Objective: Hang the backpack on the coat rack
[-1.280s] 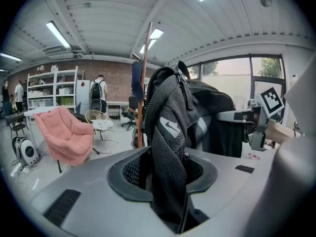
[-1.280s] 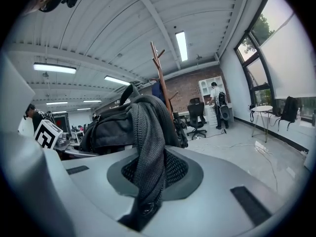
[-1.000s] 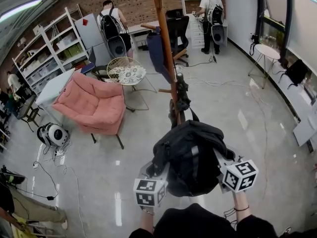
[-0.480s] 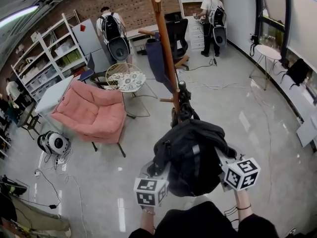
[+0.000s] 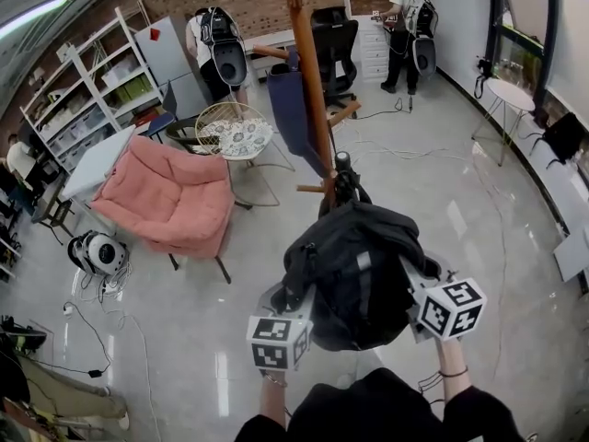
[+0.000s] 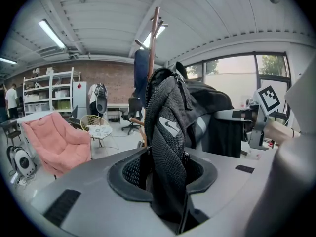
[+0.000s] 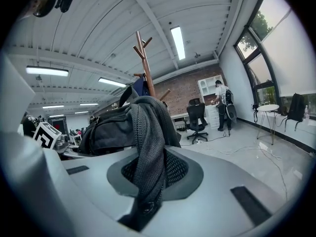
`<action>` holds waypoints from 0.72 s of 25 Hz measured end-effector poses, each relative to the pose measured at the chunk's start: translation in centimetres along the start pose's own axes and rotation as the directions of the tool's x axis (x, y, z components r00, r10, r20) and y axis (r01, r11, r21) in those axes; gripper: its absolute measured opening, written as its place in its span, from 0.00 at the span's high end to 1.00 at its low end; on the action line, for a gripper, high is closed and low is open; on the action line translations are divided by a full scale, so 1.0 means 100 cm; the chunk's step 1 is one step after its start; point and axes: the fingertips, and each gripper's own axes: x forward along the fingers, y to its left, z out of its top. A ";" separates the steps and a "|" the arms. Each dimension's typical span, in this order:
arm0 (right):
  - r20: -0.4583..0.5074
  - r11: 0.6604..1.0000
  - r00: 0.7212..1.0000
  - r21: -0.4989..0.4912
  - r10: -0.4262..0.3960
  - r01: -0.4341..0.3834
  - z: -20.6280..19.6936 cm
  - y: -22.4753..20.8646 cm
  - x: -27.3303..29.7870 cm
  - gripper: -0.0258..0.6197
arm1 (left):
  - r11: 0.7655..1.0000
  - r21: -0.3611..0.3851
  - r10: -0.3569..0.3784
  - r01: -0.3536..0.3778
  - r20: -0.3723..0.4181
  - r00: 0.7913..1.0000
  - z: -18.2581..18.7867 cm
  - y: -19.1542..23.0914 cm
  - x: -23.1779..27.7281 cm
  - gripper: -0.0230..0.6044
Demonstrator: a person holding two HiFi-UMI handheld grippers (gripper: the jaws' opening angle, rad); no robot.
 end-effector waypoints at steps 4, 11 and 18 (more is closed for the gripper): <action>-0.017 1.000 1.000 -0.001 0.022 -0.022 0.005 -0.018 0.026 0.90 | 1.000 -0.017 0.018 -0.018 -0.011 1.000 0.006 0.009 0.026 0.74; -0.062 0.998 0.996 0.004 0.059 -0.059 0.008 -0.043 0.067 0.90 | 0.998 -0.050 0.046 -0.048 -0.042 0.998 0.011 0.023 0.064 0.74; -0.107 0.994 0.989 0.015 0.107 -0.105 -0.001 -0.058 0.093 0.90 | 0.992 -0.082 0.088 -0.094 -0.079 0.993 0.005 0.030 0.084 0.74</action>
